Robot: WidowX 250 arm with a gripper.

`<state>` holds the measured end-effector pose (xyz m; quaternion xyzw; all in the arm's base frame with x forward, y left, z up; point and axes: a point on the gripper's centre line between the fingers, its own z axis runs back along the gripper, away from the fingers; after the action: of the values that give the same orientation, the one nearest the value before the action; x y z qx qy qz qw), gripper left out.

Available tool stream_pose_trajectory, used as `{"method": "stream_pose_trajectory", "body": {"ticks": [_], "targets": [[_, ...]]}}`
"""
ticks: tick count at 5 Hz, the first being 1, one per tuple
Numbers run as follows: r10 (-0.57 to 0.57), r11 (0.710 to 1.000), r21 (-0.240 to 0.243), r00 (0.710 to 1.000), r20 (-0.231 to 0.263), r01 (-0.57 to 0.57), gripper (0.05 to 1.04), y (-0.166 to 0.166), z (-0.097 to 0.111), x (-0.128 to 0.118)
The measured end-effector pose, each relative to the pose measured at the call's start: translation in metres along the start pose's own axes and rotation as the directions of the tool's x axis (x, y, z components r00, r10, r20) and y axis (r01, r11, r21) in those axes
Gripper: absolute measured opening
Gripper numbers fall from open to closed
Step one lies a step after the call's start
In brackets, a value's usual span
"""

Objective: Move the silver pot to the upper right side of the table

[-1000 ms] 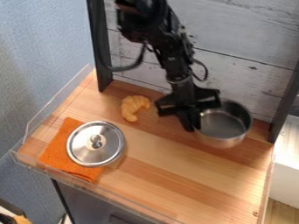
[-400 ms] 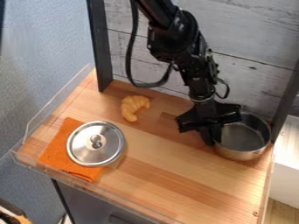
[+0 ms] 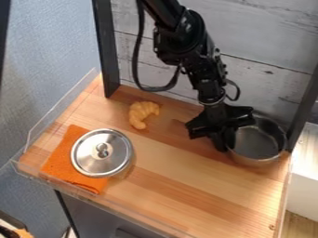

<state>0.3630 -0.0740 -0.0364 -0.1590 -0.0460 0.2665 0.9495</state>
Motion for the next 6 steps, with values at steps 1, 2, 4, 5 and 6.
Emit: {"method": "stream_pose_trajectory", "body": {"ticks": [1, 2, 4, 5, 6], "targets": [[-0.008, 1.0, -0.002, 1.0, -0.003, 0.008, 0.587, 0.004, 0.0, -0.001], [-0.01, 1.0, -0.015, 1.0, -0.014, 0.01, 0.884, 0.003, 0.004, -0.007], [-0.044, 0.998, -0.051, 0.998, 0.04, 0.046, 1.01, -0.004, 0.036, -0.011], [-0.07, 0.993, -0.084, 0.99, 0.121, 0.081, 1.006, -0.009, 0.07, -0.015], [-0.107, 0.991, -0.072, 0.987, 0.119, 0.116, 1.002, -0.003, 0.079, -0.022]]}}
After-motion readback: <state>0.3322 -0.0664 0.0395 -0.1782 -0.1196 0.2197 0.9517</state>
